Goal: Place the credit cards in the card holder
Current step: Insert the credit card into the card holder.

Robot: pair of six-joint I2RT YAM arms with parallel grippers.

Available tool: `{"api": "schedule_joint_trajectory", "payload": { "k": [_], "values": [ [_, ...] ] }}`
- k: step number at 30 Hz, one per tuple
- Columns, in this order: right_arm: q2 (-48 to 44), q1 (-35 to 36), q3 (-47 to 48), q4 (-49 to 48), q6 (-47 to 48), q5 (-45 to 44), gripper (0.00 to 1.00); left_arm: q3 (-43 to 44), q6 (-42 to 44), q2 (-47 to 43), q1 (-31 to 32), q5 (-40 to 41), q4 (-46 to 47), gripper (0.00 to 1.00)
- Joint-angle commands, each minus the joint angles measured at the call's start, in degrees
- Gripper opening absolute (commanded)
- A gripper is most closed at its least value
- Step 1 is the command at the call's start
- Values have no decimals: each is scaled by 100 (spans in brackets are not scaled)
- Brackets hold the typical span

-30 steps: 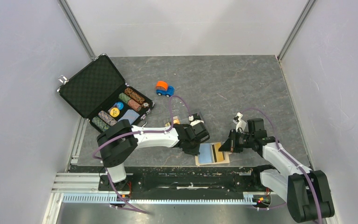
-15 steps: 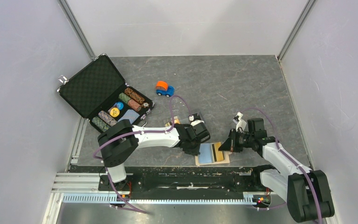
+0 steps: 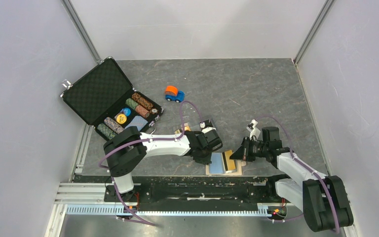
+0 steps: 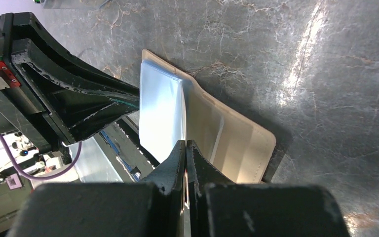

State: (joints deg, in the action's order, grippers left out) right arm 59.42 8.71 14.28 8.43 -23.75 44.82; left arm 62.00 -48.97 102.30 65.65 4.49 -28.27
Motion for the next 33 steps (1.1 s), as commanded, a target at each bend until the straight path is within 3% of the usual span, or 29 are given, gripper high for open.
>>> {"api": "schedule_joint_trajectory", "payload": {
  "k": [1, 11, 21, 33],
  "values": [
    [30, 16, -294, -629, -374, 294, 0, -118, 283, 333, 53, 195, -361, 24],
    [-180, 12, -422, -780, -661, 367, 0, -56, 298, 306, 60, 286, -527, 24],
    [-480, 14, -716, -798, -1181, 124, 0, -8, 265, 202, 109, 525, -788, 30],
    [-961, 10, -834, -799, -1651, -17, 0, 14, 161, 244, 160, 641, -910, 25]
  ]
}}
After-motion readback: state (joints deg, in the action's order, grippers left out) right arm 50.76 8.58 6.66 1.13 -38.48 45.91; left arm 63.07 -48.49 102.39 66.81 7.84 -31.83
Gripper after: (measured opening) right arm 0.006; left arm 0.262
